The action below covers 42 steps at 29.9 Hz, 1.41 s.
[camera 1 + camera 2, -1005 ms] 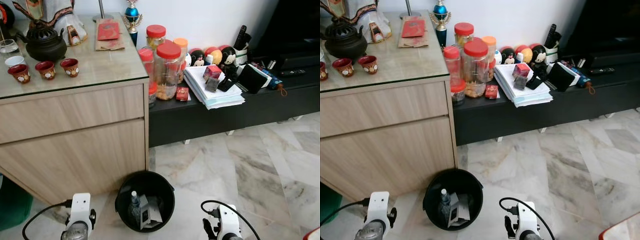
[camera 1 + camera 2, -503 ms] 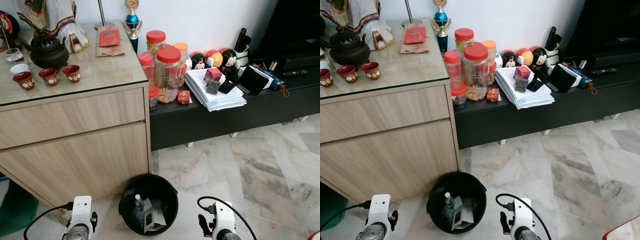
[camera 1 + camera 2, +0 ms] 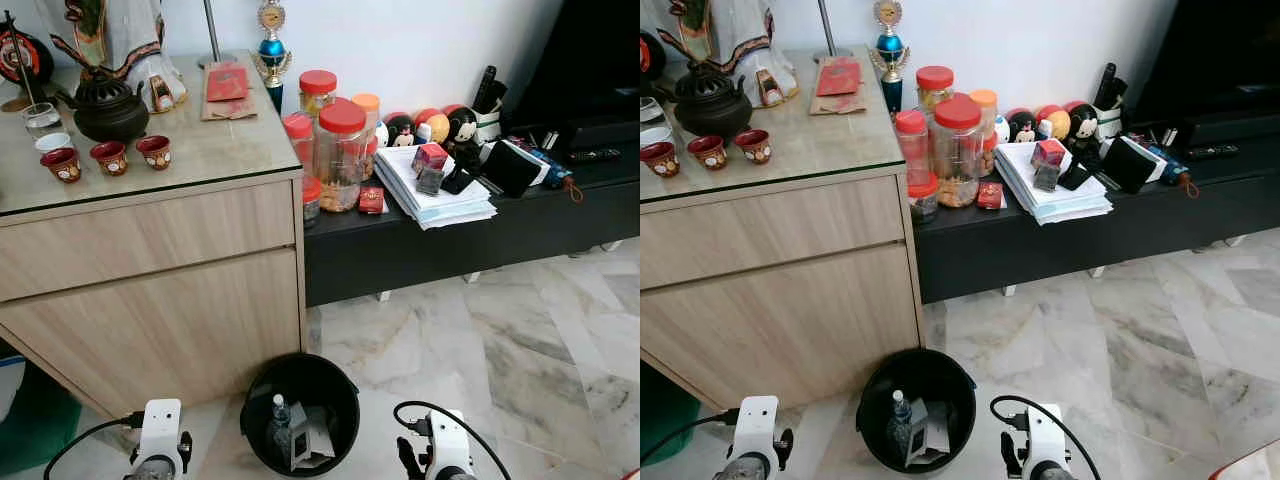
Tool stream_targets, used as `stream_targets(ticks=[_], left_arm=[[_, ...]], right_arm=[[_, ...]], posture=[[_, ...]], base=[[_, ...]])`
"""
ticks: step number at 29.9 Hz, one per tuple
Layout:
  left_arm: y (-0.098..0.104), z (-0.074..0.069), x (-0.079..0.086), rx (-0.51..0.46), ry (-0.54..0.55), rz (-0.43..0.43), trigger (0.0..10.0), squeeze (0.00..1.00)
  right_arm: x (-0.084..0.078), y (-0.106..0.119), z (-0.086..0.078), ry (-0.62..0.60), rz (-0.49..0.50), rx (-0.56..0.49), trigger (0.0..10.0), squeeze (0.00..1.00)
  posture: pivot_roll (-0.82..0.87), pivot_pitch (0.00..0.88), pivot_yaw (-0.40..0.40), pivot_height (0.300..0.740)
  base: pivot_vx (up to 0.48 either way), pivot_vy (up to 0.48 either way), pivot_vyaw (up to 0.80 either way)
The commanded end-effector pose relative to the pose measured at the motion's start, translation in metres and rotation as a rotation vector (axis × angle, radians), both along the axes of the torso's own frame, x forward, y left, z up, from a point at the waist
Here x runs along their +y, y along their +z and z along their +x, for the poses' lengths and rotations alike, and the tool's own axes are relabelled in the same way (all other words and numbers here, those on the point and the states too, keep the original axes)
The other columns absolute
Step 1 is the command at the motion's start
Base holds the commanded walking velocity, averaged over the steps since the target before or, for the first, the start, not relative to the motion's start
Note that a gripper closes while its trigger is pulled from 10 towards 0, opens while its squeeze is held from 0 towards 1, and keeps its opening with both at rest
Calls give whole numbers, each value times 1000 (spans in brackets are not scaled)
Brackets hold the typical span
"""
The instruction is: Picking trash to rubbish bin
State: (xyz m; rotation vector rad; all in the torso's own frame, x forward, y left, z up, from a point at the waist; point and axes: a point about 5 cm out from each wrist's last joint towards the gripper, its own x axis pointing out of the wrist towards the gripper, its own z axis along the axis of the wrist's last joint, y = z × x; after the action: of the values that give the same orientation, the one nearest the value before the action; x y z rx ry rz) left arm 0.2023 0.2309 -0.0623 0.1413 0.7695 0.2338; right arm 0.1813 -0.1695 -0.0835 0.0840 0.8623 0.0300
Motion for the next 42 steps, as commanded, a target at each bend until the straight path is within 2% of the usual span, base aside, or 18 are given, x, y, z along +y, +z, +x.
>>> stream_targets(ticks=[1,9,29,42], left_arm=[[-1,-2,4,16,3,7,10000,0],[1,2,2,8,-6,6,10000,0],[0,2,-1,14,-11,2,10000,0],[-1,0,-2,17,-6,-1,10000,0]], right_arm=[[0,-1,-1,-2,-6,6,10000,0],[2,0,1,-6,4,-2,10000,0],[2,-1,-1,16,-7,5,10000,0],[3,0,-1,27,-8,-1,10000,0]], posture=[[-38,0,-2,740],[-40,0,3,740],[-43,0,-1,740],[-43,0,-7,740]], base=[[0,0,0],[-168,0,0],[-262,0,0],[-74,0,0]])
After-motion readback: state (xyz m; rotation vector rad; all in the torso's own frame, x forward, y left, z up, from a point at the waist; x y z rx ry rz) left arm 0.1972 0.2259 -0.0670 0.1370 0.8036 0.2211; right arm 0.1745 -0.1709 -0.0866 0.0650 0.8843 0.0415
